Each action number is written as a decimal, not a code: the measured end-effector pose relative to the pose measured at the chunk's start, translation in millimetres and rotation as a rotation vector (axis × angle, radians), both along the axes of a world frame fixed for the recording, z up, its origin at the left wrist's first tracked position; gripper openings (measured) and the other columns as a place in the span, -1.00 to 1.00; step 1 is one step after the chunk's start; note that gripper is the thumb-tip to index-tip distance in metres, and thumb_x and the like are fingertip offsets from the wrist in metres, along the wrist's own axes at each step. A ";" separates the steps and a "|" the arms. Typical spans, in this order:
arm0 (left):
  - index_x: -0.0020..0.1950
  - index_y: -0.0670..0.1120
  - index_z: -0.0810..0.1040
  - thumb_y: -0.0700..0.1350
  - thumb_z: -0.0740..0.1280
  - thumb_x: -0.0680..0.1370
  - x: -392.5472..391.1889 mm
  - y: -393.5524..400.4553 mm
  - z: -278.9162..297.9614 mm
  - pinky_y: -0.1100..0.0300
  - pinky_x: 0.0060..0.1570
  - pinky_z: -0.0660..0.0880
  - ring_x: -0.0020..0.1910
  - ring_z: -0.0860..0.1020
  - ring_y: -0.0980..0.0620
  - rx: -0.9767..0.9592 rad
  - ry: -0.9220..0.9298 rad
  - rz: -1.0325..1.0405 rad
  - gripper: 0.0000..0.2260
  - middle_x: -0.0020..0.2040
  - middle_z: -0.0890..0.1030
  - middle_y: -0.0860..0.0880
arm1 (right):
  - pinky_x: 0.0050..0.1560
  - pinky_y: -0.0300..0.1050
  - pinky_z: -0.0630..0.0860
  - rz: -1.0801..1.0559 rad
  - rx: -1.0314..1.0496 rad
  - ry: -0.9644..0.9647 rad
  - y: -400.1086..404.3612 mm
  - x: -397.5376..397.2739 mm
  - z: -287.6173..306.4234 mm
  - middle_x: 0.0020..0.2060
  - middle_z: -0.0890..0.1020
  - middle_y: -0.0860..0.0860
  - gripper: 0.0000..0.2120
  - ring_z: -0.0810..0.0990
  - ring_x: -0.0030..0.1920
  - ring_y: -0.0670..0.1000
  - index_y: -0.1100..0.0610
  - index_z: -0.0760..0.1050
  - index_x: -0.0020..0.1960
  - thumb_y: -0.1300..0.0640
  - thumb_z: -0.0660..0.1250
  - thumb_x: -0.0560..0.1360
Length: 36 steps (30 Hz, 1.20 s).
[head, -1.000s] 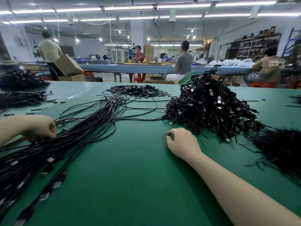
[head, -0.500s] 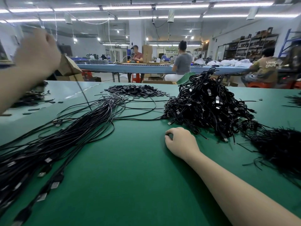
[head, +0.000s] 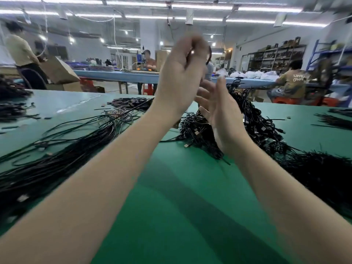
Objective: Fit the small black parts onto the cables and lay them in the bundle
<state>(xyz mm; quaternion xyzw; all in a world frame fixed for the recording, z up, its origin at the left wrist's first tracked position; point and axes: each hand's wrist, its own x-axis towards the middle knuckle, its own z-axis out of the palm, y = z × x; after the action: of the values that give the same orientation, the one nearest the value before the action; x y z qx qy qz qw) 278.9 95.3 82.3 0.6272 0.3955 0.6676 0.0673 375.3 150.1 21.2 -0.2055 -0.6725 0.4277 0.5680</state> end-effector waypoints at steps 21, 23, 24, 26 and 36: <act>-0.26 -0.14 0.56 -0.13 0.50 0.41 -43.2 -9.5 9.7 0.34 -0.43 0.51 -0.44 0.53 0.12 -0.477 -0.561 -0.607 -0.84 -0.37 0.60 -0.01 | -0.48 -0.16 0.10 0.120 -0.002 0.162 -8.6 46.7 44.0 -0.53 0.24 -0.07 -0.67 0.11 -0.51 -0.02 0.04 0.42 -0.24 -0.10 0.12 0.61; -0.24 -0.15 0.54 -0.12 0.43 0.49 -38.3 -8.9 8.1 0.35 -0.39 0.50 -0.43 0.51 0.12 -0.449 -0.709 -0.768 -0.84 -0.36 0.58 -0.02 | -0.47 -0.14 0.07 0.170 0.014 0.082 -12.4 44.4 43.6 -0.53 0.25 -0.09 -0.67 0.10 -0.51 -0.01 0.04 0.45 -0.17 -0.11 0.08 0.62; -0.19 -0.15 0.57 -0.09 0.39 0.53 -36.5 -8.6 7.2 0.35 -0.35 0.49 -0.41 0.50 0.12 -0.427 -0.715 -0.797 -0.85 -0.35 0.57 -0.01 | -0.46 -0.15 0.06 0.197 0.001 0.038 -13.8 41.6 42.0 -0.54 0.25 -0.10 -0.67 0.11 -0.51 -0.02 0.04 0.45 -0.14 -0.11 0.05 0.62; 0.01 -0.14 0.63 0.02 0.29 0.58 -31.9 -7.7 6.4 0.30 -0.24 0.47 -0.34 0.50 0.10 -0.422 -0.623 -0.747 -0.74 -0.32 0.55 0.01 | -0.45 -0.14 0.04 0.257 -0.069 -0.065 -15.6 35.1 37.4 -0.53 0.21 -0.10 -0.64 0.09 -0.49 -0.02 0.05 0.44 -0.10 -0.13 0.00 0.63; -0.15 -0.13 0.56 -0.02 0.04 0.67 -61.2 -8.7 13.6 0.29 -0.30 0.50 -0.40 0.57 0.07 -0.299 -0.915 -0.782 -0.62 -0.39 0.57 -0.02 | -0.47 -0.23 0.08 0.608 -0.375 -0.447 -3.6 27.5 9.5 -0.42 0.18 -0.06 -0.70 0.09 -0.46 -0.06 0.03 0.45 -0.20 -0.14 0.16 0.57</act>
<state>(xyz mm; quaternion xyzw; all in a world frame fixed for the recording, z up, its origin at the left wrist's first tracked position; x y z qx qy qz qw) 217.8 86.6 95.9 0.3597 0.1568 0.7319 0.5570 402.8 146.4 30.7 -0.1853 -0.7198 0.6355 0.2087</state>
